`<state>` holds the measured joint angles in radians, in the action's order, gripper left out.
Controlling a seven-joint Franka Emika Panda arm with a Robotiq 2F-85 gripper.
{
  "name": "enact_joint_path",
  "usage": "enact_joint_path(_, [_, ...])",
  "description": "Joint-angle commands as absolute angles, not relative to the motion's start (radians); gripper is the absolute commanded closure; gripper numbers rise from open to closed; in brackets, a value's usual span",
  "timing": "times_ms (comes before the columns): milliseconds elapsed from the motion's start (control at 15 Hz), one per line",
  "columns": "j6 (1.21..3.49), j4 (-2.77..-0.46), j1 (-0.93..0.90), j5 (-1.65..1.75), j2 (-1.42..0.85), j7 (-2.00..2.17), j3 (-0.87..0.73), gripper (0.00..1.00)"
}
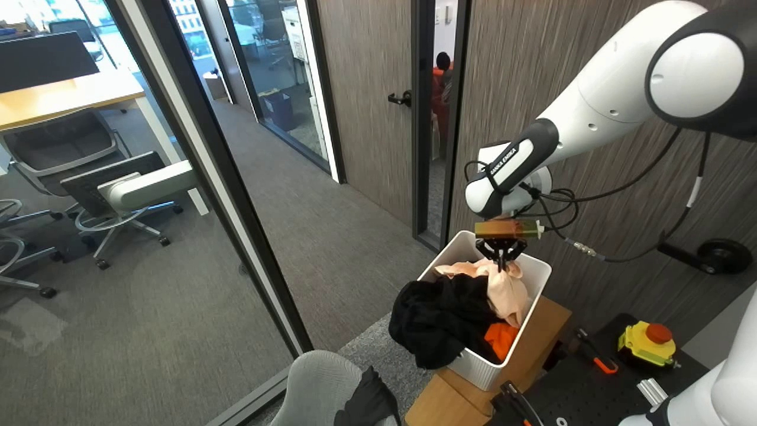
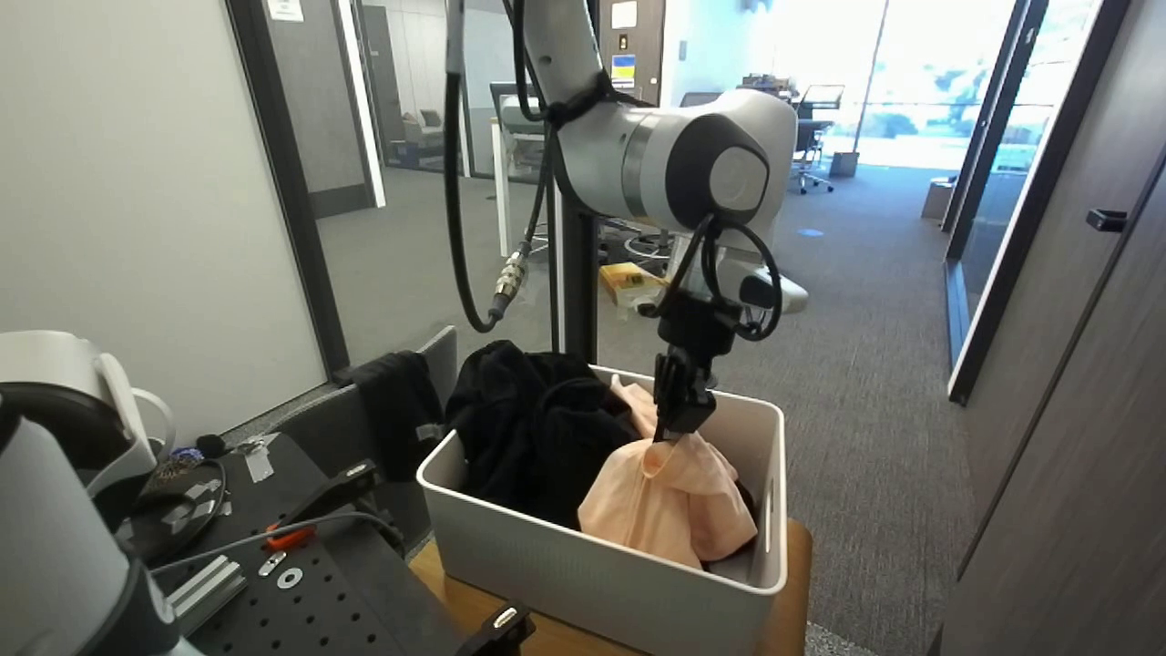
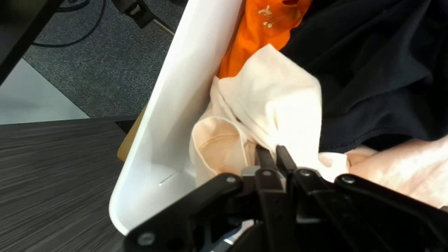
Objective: Put the salmon shirt inside the basket.
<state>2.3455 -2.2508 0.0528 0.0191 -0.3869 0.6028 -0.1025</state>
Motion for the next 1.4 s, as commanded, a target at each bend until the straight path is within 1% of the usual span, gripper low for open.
enact_joint_path(0, [2.34,-2.196,0.032,-0.017,-0.438,0.607,-0.123,0.93])
enact_joint_path(67, [2.338,-2.191,0.033,-0.025,-0.444,0.604,-0.122,0.68])
enact_joint_path(133, [2.335,-2.187,0.033,-0.032,-0.448,0.602,-0.122,0.68])
enact_joint_path(200, [2.333,-2.184,0.033,-0.042,-0.449,0.598,-0.12,0.63])
enact_joint_path(400, [2.317,-2.187,0.032,-0.062,-0.437,0.579,-0.113,0.38])
enact_joint_path(733, [2.222,-2.233,0.026,-0.092,-0.326,0.475,-0.079,0.03])
enact_joint_path(800, [2.2,-2.254,0.022,-0.094,-0.279,0.435,-0.07,0.0])
enact_joint_path(1067, [2.086,-2.308,0.0,-0.078,-0.089,0.348,-0.037,0.0])
enact_joint_path(1333, [1.925,-2.355,-0.011,-0.079,0.127,0.246,-0.004,0.0])
